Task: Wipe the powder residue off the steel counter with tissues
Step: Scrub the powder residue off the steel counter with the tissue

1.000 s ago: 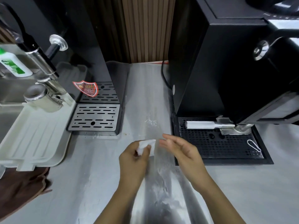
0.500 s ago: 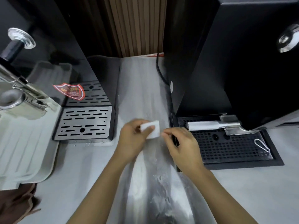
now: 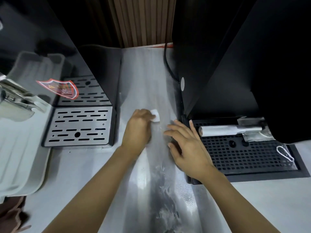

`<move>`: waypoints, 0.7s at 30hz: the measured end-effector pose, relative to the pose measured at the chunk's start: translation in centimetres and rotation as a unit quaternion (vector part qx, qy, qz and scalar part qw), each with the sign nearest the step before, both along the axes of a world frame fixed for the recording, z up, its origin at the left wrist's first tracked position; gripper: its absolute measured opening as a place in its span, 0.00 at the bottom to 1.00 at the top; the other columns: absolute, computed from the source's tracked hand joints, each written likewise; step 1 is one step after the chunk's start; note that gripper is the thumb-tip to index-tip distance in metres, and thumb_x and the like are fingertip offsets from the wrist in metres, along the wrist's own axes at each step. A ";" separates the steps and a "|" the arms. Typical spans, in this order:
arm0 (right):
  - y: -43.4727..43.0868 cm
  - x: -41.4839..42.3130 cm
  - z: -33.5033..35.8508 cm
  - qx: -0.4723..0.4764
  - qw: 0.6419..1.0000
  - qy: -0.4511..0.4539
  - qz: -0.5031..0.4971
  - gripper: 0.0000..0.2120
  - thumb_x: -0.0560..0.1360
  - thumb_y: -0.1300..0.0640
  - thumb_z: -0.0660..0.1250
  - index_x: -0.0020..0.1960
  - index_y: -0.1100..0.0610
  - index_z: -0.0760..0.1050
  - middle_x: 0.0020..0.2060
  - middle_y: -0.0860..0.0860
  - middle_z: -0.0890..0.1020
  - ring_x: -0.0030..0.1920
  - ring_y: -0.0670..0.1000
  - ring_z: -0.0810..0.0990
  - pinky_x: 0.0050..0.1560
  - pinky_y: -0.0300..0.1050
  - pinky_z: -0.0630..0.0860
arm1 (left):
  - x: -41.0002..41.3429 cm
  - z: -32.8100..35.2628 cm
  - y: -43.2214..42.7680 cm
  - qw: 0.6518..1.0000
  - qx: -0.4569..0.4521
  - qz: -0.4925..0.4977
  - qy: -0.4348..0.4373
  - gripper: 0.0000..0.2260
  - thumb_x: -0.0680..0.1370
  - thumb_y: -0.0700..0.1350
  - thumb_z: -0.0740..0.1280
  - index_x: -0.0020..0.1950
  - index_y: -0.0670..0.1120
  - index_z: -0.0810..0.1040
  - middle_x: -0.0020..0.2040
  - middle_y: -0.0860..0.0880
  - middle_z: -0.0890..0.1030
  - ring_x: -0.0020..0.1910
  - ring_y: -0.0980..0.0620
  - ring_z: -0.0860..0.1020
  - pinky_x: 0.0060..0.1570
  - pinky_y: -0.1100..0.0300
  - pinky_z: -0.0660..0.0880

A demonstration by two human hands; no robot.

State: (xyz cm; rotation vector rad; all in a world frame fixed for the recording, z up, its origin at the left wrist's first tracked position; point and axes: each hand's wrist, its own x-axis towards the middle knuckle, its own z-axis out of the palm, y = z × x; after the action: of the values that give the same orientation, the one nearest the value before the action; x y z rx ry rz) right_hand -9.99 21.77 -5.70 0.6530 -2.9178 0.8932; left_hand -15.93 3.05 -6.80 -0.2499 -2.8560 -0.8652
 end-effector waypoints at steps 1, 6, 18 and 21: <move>0.0 0.0 -0.1 -0.001 1.000 0.001 -0.001 0.16 0.77 0.62 0.65 0.64 0.54 0.76 0.67 0.47 0.75 0.75 0.46 0.62 0.79 0.52 0.44 | 2.0 0.3 -0.1 1.000 0.005 -0.018 0.012 0.13 0.69 0.30 0.63 0.49 0.40 0.83 0.48 0.43 0.82 0.47 0.44 0.78 0.48 0.63 0.71; 0.1 -0.1 -0.3 -0.021 1.000 0.009 0.000 0.16 0.76 0.66 0.65 0.62 0.54 0.77 0.65 0.47 0.77 0.74 0.47 0.64 0.79 0.53 0.46 | 5.6 2.2 -0.5 0.992 0.085 -0.019 -0.088 0.13 0.71 0.28 0.65 0.46 0.43 0.85 0.46 0.48 0.84 0.43 0.50 0.81 0.46 0.62 0.75; 0.1 -0.2 -0.3 -0.059 0.998 0.027 -0.019 0.08 0.79 0.61 0.64 0.53 0.56 0.81 0.57 0.49 0.81 0.67 0.47 0.72 0.78 0.52 0.49 | 1.3 -0.2 -0.2 0.997 0.037 0.067 0.012 0.16 0.68 0.26 0.63 0.46 0.42 0.84 0.47 0.44 0.82 0.48 0.44 0.79 0.49 0.62 0.71; 0.0 -0.3 -0.3 -0.078 0.996 0.032 -0.038 0.08 0.78 0.63 0.64 0.52 0.58 0.81 0.54 0.49 0.82 0.62 0.47 0.76 0.77 0.53 0.54 | 7.7 -0.1 0.7 0.998 0.041 0.047 0.005 0.17 0.68 0.25 0.64 0.49 0.42 0.84 0.48 0.46 0.81 0.50 0.49 0.77 0.53 0.64 0.71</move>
State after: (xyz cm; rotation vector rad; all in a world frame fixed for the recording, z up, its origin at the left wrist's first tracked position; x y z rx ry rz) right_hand -10.29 21.75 -6.01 0.5443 -2.7609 1.0577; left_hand -8.19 3.74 -6.92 -0.1087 -2.7902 -0.9578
